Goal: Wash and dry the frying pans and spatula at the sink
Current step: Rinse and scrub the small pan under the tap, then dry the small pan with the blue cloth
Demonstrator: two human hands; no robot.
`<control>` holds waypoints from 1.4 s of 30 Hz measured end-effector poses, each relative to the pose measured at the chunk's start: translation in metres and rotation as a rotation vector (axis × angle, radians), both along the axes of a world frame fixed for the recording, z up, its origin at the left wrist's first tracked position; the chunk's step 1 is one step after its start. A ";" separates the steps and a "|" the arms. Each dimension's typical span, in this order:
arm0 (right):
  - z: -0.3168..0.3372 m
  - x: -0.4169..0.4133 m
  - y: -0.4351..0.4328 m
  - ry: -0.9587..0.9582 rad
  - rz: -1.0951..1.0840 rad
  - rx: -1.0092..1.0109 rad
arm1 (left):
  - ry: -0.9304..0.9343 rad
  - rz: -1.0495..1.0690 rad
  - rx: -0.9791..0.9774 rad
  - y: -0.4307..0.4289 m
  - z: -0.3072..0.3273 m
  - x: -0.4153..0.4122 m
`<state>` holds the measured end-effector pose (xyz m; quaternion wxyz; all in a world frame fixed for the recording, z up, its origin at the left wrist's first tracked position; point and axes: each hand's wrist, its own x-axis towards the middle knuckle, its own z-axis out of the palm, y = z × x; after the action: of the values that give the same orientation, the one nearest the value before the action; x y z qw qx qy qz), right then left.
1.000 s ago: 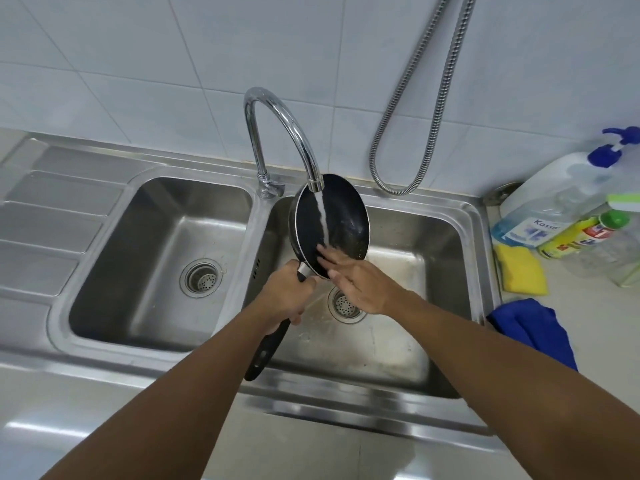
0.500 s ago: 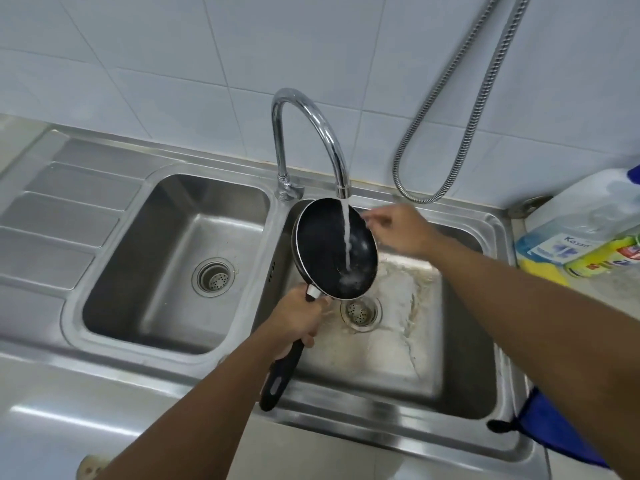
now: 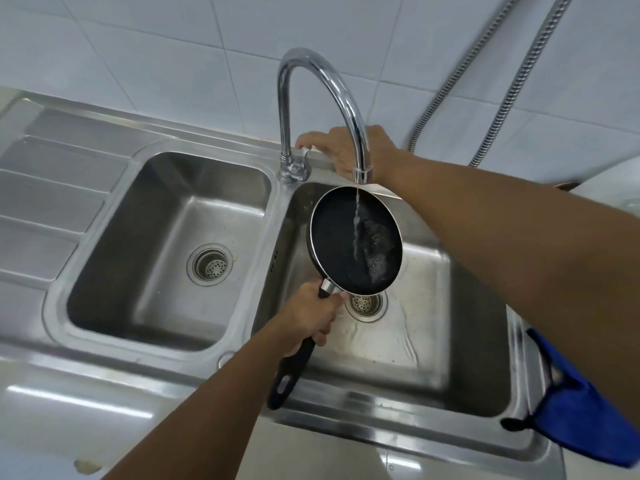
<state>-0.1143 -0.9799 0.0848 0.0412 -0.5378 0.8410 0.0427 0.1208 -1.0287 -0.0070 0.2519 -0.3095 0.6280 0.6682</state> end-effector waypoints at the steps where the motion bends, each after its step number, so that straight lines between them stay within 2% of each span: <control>1: -0.008 -0.003 0.004 -0.043 -0.043 0.002 | 0.006 -0.003 -0.005 -0.001 0.000 0.000; 3: -0.025 -0.005 0.018 -0.133 -0.169 -0.039 | 0.019 -0.008 -0.053 -0.003 -0.002 0.001; 5: -0.043 0.013 0.042 -0.296 -0.371 -0.232 | 0.035 -0.013 -0.141 -0.004 -0.005 0.000; 8: -0.090 0.064 0.101 -0.424 -0.670 -0.485 | 0.056 -0.006 -0.284 0.001 -0.006 0.000; 10: -0.117 0.105 0.141 -0.524 -0.858 -0.437 | 0.072 -0.025 -0.382 0.005 -0.004 0.003; 11: -0.127 0.124 0.159 -0.570 -0.888 -0.345 | 0.081 -0.052 -0.442 0.007 -0.002 0.004; 13: -0.139 0.157 0.185 -0.628 -0.851 -0.168 | 0.099 -0.129 -0.575 0.012 0.003 0.006; 15: -0.141 0.178 0.203 -0.661 -0.820 -0.104 | 0.115 -0.223 -0.682 0.020 0.010 0.008; 20: -0.123 0.195 0.241 -0.518 -0.668 0.054 | 0.200 -0.337 -0.837 0.049 0.027 0.017; 22: -0.117 0.197 0.259 -0.482 -0.610 0.043 | 0.212 -0.362 -0.876 0.063 0.031 0.021; 24: -0.112 0.199 0.281 -0.396 -0.651 -0.036 | 0.195 -0.372 -0.899 0.078 0.035 0.024; 26: -0.109 0.201 0.307 -0.222 -0.767 -0.076 | 0.171 -0.349 -0.840 0.094 0.040 0.027; 29: -0.114 0.206 0.361 0.061 -1.078 0.001 | 0.137 -0.192 -0.583 0.119 0.043 0.033; 31: -0.129 0.216 0.393 0.083 -1.220 0.039 | 0.110 -0.052 -0.345 0.136 0.044 0.039; 33: -0.140 0.225 0.410 0.054 -1.199 0.025 | 0.092 0.046 -0.174 0.151 0.046 0.044; 35: -0.139 0.222 0.417 0.039 -1.146 0.008 | 0.091 0.064 -0.107 0.161 0.047 0.048; 37: -0.127 0.207 0.410 -0.067 -1.224 -0.139 | 0.107 0.044 -0.110 0.166 0.046 0.050; 39: -0.111 0.193 0.393 -0.136 -1.212 -0.386 | 0.121 0.013 -0.129 0.170 0.048 0.049; 42: -0.077 0.172 0.346 -0.109 -0.954 -0.767 | 0.134 -0.043 -0.151 0.173 0.053 0.047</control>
<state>0.0577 -0.6338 0.0077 -0.0979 -0.0798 0.9411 -0.3138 0.1680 -0.8556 0.0458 0.1995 -0.2685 0.6985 0.6326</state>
